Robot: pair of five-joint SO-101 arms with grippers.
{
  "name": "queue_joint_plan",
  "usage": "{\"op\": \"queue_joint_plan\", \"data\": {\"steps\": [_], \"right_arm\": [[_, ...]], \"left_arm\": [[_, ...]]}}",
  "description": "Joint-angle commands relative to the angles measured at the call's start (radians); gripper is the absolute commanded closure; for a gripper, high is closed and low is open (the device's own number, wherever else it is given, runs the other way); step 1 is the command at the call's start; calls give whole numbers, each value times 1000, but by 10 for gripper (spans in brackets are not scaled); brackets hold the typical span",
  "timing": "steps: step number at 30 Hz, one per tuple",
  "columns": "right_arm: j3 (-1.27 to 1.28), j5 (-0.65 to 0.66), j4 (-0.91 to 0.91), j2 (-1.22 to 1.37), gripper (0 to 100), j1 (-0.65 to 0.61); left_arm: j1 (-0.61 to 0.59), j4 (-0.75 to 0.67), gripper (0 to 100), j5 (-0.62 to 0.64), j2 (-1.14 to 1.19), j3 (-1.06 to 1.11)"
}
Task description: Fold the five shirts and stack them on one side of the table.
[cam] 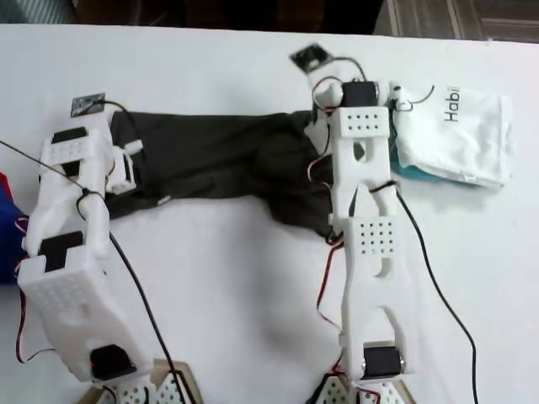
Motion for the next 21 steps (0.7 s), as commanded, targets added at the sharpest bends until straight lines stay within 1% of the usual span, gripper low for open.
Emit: {"op": "queue_joint_plan", "data": {"steps": [1,7,12,13,17,21], "right_arm": [[68,8,22,-94,741,-13],[81,8,22,-87,837,-8],[63,6,13,-99,974,-5],[37,6,15,-101,985,-5],[-51,6,21,-110,939,-5],[-43,6,21,-120,868,-13]], "left_arm": [[-34,8,832,-9,-3,8],[-34,8,832,-9,-3,8],[-34,8,832,-9,-3,8],[-34,8,832,-9,-3,8],[-34,8,832,-9,-3,8],[-34,8,832,-9,-3,8]]}}
